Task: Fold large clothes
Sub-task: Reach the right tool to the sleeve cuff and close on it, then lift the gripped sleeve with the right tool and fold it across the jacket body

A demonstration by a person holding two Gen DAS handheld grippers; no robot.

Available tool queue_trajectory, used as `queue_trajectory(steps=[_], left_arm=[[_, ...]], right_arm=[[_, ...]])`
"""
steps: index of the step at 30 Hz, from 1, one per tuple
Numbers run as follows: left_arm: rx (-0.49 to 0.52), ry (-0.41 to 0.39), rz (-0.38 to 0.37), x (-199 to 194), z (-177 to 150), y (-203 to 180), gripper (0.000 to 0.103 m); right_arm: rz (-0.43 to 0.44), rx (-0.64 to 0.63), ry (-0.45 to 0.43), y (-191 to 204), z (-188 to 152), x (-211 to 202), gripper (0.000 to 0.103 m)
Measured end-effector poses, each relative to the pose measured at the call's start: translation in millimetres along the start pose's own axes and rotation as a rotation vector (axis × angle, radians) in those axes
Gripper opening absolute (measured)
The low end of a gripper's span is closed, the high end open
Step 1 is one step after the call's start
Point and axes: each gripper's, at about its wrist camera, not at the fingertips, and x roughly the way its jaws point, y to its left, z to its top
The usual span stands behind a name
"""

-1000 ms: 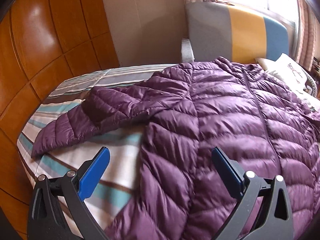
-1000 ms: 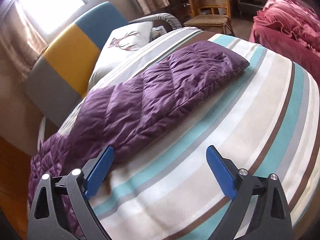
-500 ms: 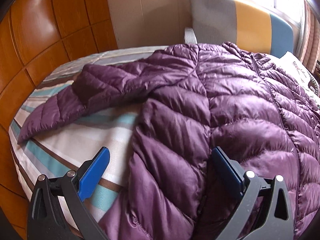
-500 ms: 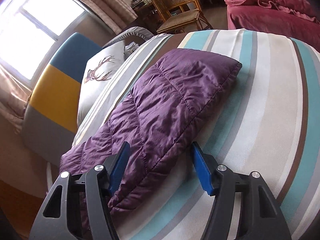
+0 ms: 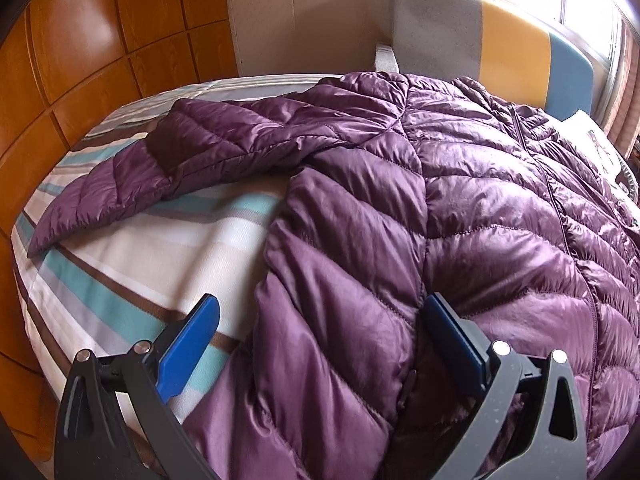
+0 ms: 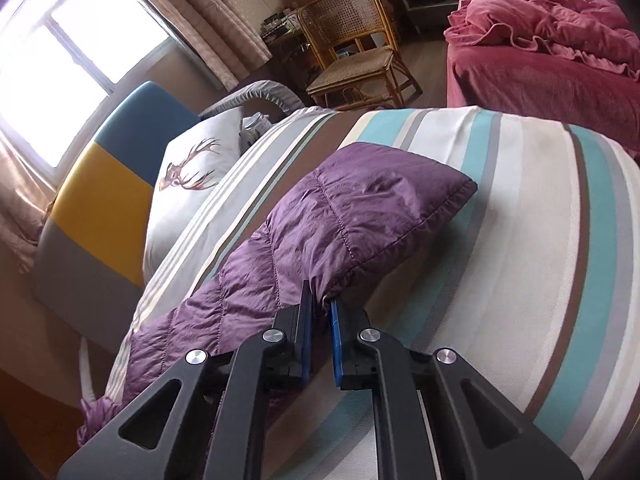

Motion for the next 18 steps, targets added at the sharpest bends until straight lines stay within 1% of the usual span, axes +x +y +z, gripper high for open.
queue_trajectory(steps=[2, 4, 6, 8, 9, 13, 16, 18], left_arm=[[0.007, 0.002, -0.001, -3.7, 0.3, -0.6, 0.101], [0.021, -0.010, 0.029, -7.0, 4.3, -0.7, 0.101], [0.042, -0.028, 0.070, -5.7, 8.6, 1.9, 0.101], [0.077, -0.015, 0.092, 1.3, 12.8, 1.9, 0.101], [0.079, -0.009, 0.091, 3.5, 13.8, 1.9, 0.101], [0.023, 0.020, 0.034, 11.1, 17.0, 10.6, 0.101], [-0.017, 0.029, -0.005, 10.9, 15.8, 14.4, 0.101], [-0.032, 0.031, -0.010, 9.9, 16.7, 19.2, 0.101]], right_arm=[[-0.024, -0.018, -0.009, 0.9, -1.1, -2.9, 0.008], [-0.034, -0.047, -0.017, 7.5, -3.7, -7.5, 0.008], [-0.025, -0.077, -0.033, 19.4, -6.5, -15.1, 0.008], [-0.001, -0.149, -0.048, 40.4, -11.9, -25.4, 0.008], [0.013, -0.195, -0.057, 53.5, -15.5, -30.9, 0.008], [0.088, -0.372, -0.078, 109.2, -39.8, -51.9, 0.008], [0.161, -0.466, -0.058, 146.4, -67.5, -62.3, 0.008], [0.206, -0.516, -0.041, 169.0, -87.7, -67.7, 0.008]])
